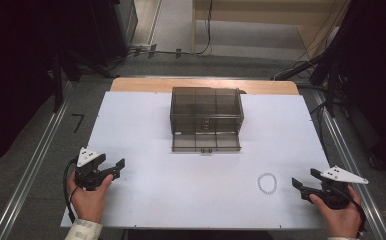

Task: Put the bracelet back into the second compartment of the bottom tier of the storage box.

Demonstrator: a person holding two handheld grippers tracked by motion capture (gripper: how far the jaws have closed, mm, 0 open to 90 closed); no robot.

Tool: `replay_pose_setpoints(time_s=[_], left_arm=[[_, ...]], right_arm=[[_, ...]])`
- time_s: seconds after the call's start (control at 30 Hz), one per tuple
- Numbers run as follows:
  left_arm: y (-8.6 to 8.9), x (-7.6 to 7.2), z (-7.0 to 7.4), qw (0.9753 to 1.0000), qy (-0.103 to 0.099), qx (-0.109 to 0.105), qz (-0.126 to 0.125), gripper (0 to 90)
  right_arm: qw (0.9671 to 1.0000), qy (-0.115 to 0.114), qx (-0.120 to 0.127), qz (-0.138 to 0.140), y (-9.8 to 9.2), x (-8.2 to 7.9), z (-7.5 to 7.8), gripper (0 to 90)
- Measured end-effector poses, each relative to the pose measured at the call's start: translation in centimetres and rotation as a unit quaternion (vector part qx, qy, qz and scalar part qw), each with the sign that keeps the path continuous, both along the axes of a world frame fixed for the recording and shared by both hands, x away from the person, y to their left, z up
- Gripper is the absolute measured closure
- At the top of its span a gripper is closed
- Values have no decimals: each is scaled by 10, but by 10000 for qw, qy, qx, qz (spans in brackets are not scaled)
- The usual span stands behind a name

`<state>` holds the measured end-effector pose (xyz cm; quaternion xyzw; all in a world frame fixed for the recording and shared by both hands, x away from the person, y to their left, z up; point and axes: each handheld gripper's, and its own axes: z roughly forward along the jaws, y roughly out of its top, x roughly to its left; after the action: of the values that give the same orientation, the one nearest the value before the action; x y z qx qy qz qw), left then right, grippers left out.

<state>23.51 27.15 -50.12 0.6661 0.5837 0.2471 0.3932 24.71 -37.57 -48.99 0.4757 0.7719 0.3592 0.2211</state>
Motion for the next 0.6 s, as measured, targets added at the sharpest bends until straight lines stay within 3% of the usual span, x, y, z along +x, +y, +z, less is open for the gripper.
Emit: replay_pose_setpoints(time_s=[0.6], left_arm=[[-1,0,1,10000,-13,-19,-19,250]], right_arm=[[9998,45,12,187,8,-1,1,216]])
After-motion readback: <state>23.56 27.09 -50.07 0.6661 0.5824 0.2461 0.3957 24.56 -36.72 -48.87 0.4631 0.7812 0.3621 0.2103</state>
